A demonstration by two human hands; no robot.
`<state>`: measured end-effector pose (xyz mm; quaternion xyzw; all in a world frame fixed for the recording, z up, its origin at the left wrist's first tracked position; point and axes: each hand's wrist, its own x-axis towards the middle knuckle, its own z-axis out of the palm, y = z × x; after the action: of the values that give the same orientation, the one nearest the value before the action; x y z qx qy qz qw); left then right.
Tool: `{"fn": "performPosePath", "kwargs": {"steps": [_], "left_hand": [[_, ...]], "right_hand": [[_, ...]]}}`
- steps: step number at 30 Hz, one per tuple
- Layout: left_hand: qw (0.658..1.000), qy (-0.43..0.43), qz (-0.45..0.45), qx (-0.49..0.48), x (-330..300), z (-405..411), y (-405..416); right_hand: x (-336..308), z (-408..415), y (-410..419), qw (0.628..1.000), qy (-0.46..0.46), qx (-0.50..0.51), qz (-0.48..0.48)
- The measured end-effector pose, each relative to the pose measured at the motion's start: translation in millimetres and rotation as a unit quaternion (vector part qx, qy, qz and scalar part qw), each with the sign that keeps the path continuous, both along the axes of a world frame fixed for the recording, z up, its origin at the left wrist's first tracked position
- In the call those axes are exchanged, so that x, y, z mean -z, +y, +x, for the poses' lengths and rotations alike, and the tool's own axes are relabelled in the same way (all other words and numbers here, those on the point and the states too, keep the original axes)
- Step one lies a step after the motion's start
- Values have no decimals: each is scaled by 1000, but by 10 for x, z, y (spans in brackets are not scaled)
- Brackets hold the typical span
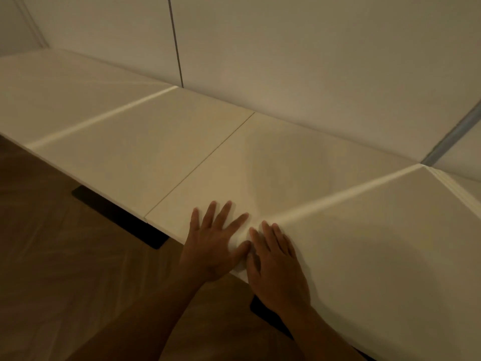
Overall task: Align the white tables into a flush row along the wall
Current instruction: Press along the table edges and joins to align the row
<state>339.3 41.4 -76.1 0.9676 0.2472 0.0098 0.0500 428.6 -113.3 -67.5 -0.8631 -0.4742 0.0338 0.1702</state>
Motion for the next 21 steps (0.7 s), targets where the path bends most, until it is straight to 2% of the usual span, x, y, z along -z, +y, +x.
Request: {"fn": "performPosePath", "kwargs": {"steps": [7, 13, 16, 21], "left_hand": [[999, -22, 32, -1, 90, 3, 29], [998, -11, 24, -62, -54, 35, -482], [999, -9, -4, -42, -89, 29, -865], [998, -8, -41, 44, -128, 226, -1747]], "right_hand": [[26, 20, -9, 1000, 4, -11, 0], [-89, 40, -158, 995, 91, -18, 23], [-97, 104, -555, 997, 61, -44, -8], [-57, 487, -1763, 997, -21, -47, -49]]}}
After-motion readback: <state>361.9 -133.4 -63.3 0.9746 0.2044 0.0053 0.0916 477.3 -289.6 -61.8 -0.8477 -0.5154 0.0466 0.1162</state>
